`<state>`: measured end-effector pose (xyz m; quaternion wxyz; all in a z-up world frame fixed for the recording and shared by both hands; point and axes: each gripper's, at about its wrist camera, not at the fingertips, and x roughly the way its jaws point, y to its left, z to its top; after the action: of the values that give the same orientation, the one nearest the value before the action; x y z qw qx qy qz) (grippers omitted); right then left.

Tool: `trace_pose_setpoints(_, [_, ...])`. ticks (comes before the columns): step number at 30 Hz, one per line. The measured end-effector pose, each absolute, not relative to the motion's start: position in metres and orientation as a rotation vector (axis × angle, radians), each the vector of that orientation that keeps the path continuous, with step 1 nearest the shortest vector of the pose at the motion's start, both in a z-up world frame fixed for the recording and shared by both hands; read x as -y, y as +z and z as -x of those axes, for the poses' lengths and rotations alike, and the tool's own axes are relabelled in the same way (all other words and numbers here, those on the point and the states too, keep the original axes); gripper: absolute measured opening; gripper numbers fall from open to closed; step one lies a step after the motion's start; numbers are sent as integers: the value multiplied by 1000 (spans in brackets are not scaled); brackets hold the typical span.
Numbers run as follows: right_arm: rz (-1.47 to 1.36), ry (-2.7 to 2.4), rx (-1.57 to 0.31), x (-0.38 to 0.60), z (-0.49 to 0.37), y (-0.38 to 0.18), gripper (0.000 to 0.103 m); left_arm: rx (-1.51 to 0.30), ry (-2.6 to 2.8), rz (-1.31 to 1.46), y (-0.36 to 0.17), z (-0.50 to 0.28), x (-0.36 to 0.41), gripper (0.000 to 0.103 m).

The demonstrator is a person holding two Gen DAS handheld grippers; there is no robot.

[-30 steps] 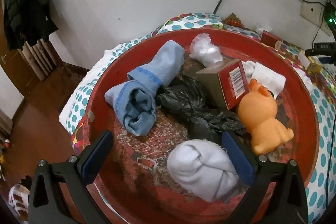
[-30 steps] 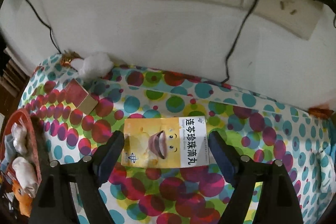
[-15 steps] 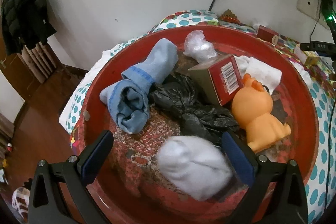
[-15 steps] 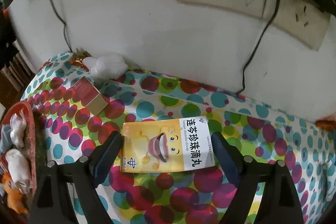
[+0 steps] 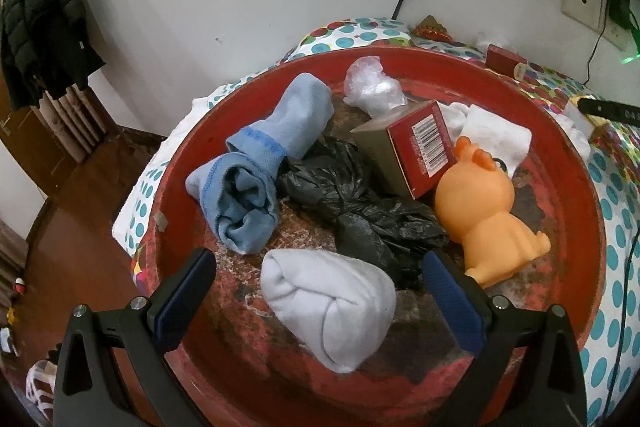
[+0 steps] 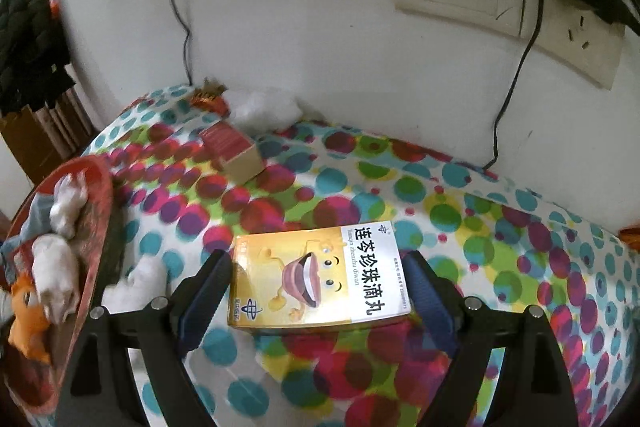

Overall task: Organize objects
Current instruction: 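Move the right gripper to the yellow medicine box and grasp it, then lift the yellow medicine box with the right gripper and hold it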

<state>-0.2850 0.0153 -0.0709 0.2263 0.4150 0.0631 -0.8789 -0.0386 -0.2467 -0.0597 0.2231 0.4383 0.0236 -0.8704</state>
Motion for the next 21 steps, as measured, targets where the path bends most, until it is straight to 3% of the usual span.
trace_pose_setpoints(10, [-1153, -2331, -230, -21, 242, -69, 89, -28, -2417, -1216, -57, 39, 237, 103])
trace_pose_setpoints(16, [-1100, -2324, -381, -39, 229, -64, 89, -68, -2418, -1227, -57, 40, 240, 103])
trace_pose_setpoints(21, [-1123, -2282, -308, -47, 227, -68, 89, -53, -2416, -1219, -56, 39, 238, 103])
